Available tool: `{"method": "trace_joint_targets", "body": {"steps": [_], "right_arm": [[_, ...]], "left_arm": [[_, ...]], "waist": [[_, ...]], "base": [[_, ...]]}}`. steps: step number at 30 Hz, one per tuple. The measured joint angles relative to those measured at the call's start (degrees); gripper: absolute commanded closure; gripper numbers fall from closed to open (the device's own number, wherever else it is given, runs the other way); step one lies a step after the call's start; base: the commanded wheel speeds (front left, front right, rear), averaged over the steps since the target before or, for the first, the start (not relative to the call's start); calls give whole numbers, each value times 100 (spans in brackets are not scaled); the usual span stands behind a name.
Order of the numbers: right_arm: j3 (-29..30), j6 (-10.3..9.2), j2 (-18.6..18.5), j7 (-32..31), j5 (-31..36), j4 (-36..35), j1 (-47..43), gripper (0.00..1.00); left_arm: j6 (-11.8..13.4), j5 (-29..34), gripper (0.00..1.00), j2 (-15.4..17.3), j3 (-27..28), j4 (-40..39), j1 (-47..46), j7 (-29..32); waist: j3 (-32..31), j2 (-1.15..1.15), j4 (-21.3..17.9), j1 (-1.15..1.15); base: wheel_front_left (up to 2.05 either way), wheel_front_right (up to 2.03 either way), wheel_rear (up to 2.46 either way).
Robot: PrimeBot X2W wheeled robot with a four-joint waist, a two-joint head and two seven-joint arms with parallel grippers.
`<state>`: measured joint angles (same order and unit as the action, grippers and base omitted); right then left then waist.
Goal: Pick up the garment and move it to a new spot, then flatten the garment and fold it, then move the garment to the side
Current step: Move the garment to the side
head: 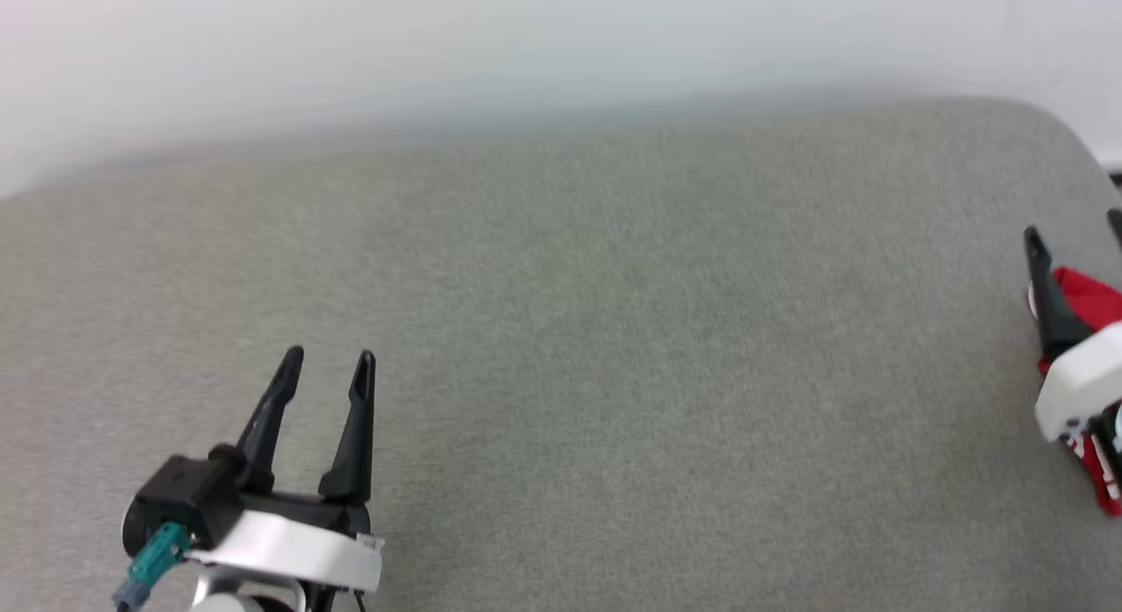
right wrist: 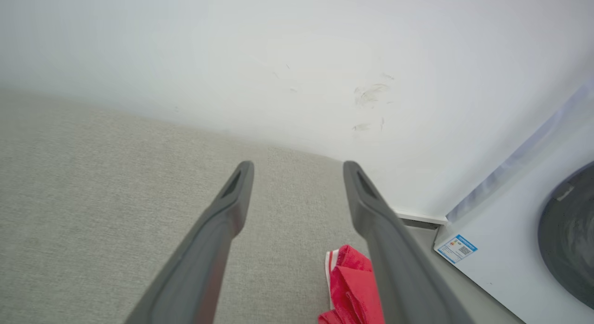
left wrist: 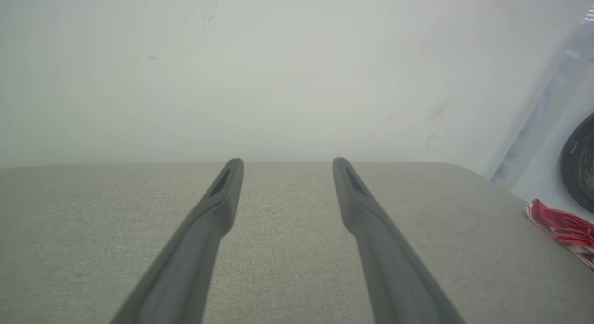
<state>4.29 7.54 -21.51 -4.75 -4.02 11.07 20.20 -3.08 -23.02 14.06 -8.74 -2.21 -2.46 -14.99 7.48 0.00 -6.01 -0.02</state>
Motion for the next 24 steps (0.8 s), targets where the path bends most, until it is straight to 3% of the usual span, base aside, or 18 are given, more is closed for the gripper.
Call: {"method": "trace_joint_targets", "body": {"steps": [10,18,24], "right_arm": [[212,-1,749,387,-377,-944,-1125,0],[275,-1,1402,769,-469,-1125,-1821,0],[244,-2,1628,1087,-657,-950,-2121,0]], "left_arm": [[7,294,0,-246,113,237,467,0],[-104,437,0,-542,272,338,691,0],[-233,589,0,-699,398,435,723,0]], "waist": [[-639,0,419,0],[-840,0,729,1],[-895,0,830,2]], "base": [[0,0,0],[0,0,0],[0,0,0]]}}
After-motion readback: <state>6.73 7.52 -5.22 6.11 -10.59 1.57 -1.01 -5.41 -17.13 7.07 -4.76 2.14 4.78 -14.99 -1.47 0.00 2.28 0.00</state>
